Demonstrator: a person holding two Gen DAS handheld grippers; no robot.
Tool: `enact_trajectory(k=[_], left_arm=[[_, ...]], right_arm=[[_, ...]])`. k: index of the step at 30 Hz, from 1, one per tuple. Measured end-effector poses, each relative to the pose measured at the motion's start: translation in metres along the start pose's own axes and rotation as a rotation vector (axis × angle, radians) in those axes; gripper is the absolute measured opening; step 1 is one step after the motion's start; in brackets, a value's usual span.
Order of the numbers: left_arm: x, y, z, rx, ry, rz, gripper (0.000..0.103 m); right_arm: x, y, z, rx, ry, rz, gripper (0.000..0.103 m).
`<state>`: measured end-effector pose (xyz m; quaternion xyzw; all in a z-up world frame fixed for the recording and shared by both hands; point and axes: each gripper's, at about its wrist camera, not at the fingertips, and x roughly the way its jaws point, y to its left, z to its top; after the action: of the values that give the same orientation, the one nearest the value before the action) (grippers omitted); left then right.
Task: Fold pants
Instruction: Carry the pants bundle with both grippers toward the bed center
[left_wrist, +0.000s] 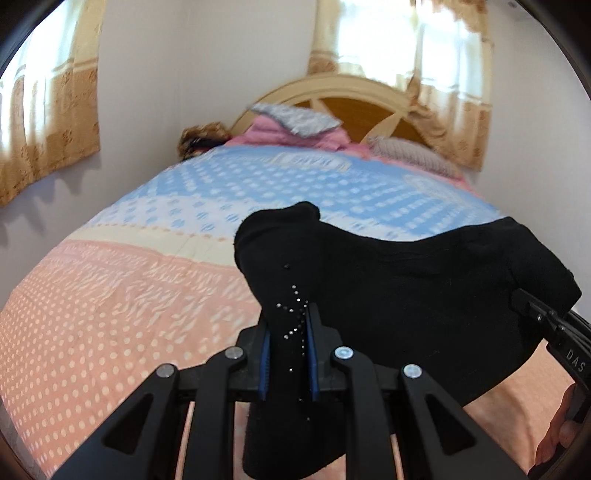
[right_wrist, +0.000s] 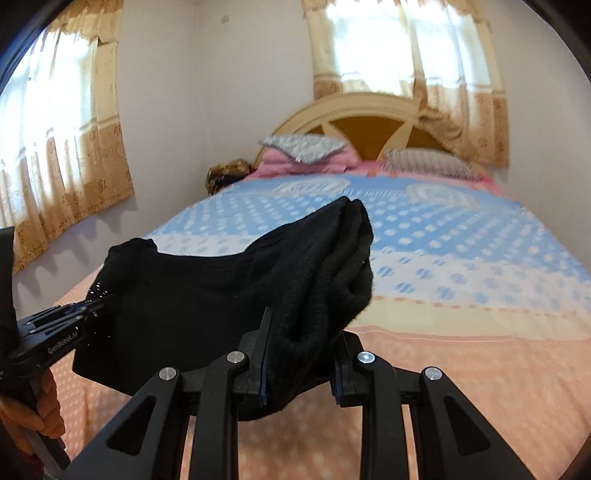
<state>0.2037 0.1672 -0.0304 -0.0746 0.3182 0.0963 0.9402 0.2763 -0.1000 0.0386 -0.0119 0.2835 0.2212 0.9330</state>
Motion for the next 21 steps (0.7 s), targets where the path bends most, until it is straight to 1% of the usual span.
enact_trajectory(k=[1,2,6,7,9,12,14,17,19,20,21], left_arm=[[0.013,0.002,-0.001,-0.003,0.022,0.013,0.017],[0.026,0.005,-0.002,-0.007,0.048,0.022,0.017],[0.057,0.014,-0.013,-0.001,0.117,0.056,0.017],[0.066,0.016,-0.017,0.001,0.131,0.066,0.017],[0.075,0.018,-0.021,-0.008,0.153,0.064,0.017],[0.083,0.015,-0.024,0.013,0.160,0.078,0.020],[0.082,0.009,-0.030,0.049,0.156,0.104,0.022],[0.081,0.007,-0.033,0.064,0.151,0.122,0.023],[0.083,0.009,-0.033,0.060,0.157,0.134,0.029],[0.084,0.011,-0.033,0.056,0.163,0.146,0.037],[0.083,0.013,-0.032,0.050,0.167,0.181,0.054]], right_arm=[[0.020,0.000,-0.001,-0.001,0.028,0.008,0.025],[0.031,0.001,-0.004,-0.005,0.050,0.008,0.025],[0.086,-0.001,-0.014,-0.017,0.148,0.008,0.025],[0.095,-0.001,-0.017,-0.023,0.163,-0.004,0.025],[0.113,-0.005,-0.022,-0.026,0.193,-0.037,0.025],[0.125,-0.013,-0.038,-0.010,0.239,-0.054,0.026],[0.128,-0.015,-0.044,-0.008,0.251,-0.060,0.026],[0.131,-0.015,-0.046,-0.004,0.261,-0.060,0.027],[0.134,-0.016,-0.046,0.000,0.273,-0.064,0.029],[0.134,-0.016,-0.046,0.005,0.278,-0.064,0.035],[0.134,-0.018,-0.046,0.010,0.284,-0.072,0.040]])
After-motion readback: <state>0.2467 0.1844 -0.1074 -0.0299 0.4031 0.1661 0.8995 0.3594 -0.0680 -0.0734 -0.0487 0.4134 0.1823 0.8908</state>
